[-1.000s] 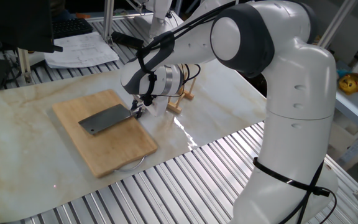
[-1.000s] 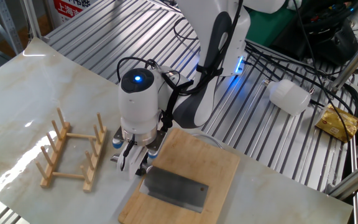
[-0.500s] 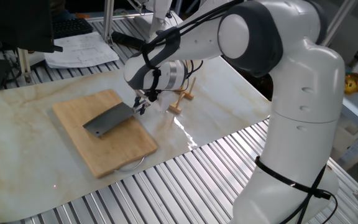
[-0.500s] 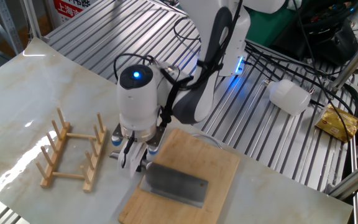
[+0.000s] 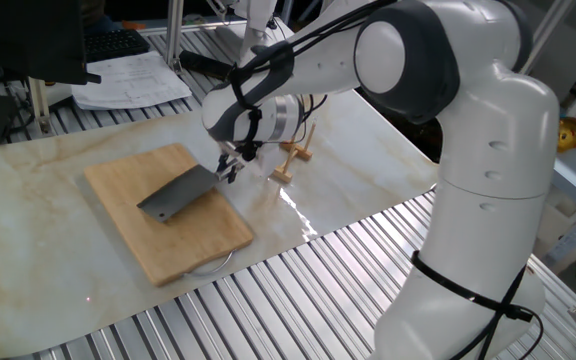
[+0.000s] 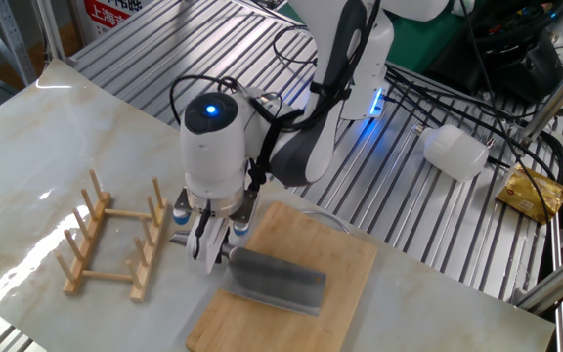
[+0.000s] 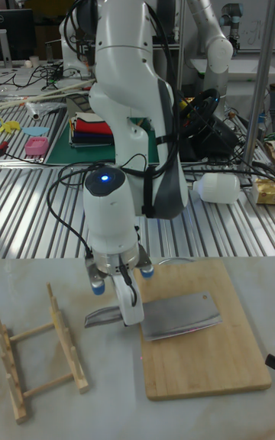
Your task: Put the knife on the knife rack
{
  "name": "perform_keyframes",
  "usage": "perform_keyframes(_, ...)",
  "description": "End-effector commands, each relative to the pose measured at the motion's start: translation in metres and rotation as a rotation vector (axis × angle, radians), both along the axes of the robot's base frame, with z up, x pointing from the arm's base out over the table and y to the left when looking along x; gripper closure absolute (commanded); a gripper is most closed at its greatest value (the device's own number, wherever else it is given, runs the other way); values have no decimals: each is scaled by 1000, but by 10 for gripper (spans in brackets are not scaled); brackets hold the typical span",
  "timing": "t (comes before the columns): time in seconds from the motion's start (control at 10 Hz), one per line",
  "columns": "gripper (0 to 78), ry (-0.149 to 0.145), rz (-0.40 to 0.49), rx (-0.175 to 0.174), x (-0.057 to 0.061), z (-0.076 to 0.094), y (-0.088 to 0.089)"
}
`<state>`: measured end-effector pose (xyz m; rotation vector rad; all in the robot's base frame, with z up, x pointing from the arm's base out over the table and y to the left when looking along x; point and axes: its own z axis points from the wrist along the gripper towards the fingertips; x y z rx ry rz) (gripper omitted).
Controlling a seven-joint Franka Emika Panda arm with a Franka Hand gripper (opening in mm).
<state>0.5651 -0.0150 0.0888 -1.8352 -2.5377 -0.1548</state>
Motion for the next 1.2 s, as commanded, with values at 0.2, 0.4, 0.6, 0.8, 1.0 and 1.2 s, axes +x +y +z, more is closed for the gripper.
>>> perform_keyframes(0.2, 763, 24, 64, -11, 3, 26, -8)
perform_keyframes(0.4, 763, 42, 93, -22, 2, 30, -11)
perform_keyframes(0.6, 763, 55, 106, -24, 2, 36, -14)
perform_keyframes(0.8, 763, 65, 120, -39, 3, 40, -15)
perform_keyframes(1.0, 763, 70, 124, -44, 4, 43, -16)
perform_keyframes(1.2, 763, 79, 131, -46, 6, 47, -17)
